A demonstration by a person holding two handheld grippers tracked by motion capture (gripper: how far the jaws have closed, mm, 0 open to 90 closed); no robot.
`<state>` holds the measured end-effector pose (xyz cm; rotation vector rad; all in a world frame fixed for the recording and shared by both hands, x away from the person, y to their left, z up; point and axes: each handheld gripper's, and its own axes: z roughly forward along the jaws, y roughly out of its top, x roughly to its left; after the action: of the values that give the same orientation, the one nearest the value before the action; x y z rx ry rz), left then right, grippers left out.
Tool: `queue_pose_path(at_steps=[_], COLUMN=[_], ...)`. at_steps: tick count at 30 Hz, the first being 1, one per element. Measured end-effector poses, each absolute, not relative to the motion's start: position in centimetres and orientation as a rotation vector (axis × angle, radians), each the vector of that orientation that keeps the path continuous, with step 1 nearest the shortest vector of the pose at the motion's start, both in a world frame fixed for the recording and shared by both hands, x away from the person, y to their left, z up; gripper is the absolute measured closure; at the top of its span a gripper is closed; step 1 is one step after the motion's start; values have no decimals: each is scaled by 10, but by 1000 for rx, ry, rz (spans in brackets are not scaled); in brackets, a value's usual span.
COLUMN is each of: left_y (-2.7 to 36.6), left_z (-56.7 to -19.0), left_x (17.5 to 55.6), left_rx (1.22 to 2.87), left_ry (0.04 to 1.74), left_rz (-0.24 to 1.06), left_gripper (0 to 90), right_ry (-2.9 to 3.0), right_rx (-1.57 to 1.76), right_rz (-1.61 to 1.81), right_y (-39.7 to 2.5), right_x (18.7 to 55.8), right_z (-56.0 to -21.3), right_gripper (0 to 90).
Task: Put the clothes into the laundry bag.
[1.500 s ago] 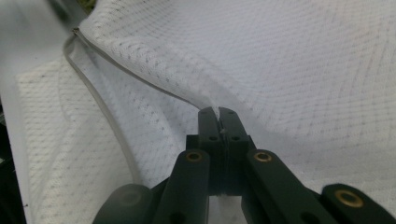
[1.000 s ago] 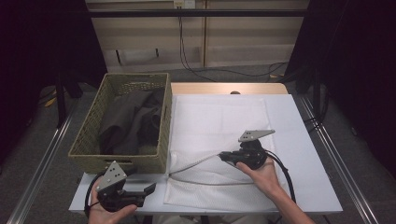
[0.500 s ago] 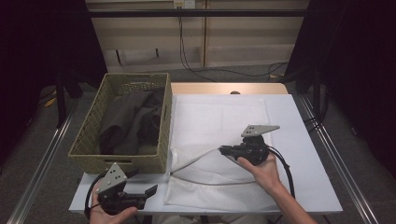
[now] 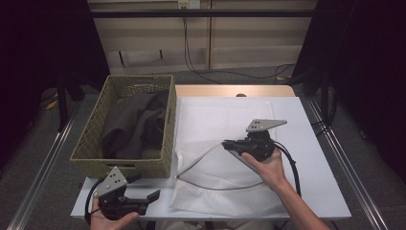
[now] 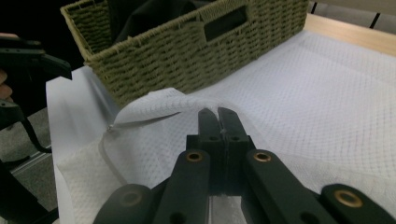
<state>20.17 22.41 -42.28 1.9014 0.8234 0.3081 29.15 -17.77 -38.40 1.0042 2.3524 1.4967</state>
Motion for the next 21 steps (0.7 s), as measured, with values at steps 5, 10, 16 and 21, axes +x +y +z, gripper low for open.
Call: queue_pose_path(at_steps=[5,10,16,21], left_y=[223,224,222,224], left_z=[-422,-419,-415,-401], left_x=[201,198,196,200], left_rx=[1906,1874,1885,1861], left_ry=[803,805,781,774], left_rz=[327,306,298,257], left_gripper=[135,162,165,179], right_ry=[2332,2313,2249,2252], right_rx=[987,974,949,937], right_rz=[1524,1548,1618,1634], right_y=[-176,-176,-180,-178], right_x=[295,298,300,300], right_z=[-376,-370,-360,-357], right_gripper=[896,896,896,896])
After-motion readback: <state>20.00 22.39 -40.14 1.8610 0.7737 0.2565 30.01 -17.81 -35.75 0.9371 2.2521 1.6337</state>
